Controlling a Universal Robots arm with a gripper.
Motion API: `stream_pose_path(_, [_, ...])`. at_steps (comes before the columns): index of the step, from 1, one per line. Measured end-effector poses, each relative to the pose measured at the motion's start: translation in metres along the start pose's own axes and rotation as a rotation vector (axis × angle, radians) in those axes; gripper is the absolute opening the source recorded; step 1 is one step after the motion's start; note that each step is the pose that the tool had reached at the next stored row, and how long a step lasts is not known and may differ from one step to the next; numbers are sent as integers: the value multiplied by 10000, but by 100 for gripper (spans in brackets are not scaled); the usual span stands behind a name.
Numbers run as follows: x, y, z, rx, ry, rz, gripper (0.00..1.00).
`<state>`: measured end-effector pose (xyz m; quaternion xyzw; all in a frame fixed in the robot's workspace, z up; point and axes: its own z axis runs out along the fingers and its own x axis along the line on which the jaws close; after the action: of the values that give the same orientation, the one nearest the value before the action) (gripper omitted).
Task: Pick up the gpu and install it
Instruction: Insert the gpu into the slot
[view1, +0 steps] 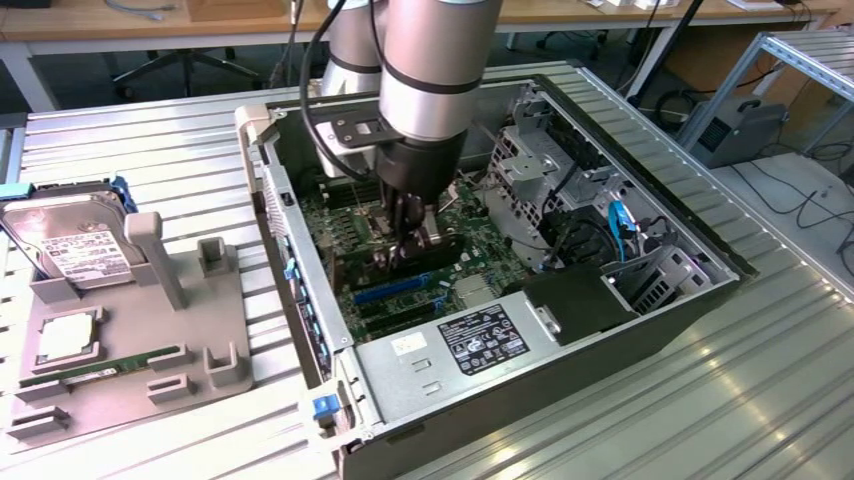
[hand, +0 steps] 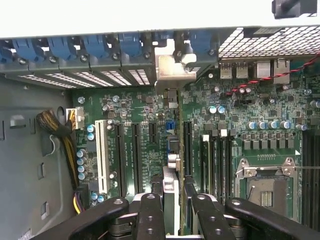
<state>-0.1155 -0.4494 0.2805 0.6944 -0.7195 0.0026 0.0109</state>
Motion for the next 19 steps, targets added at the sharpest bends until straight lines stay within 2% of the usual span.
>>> stream_pose_path(10, [2, 72, 29, 3, 102, 2, 27])
stream_pose_path(19, [2, 99, 81, 3, 122, 16, 27])
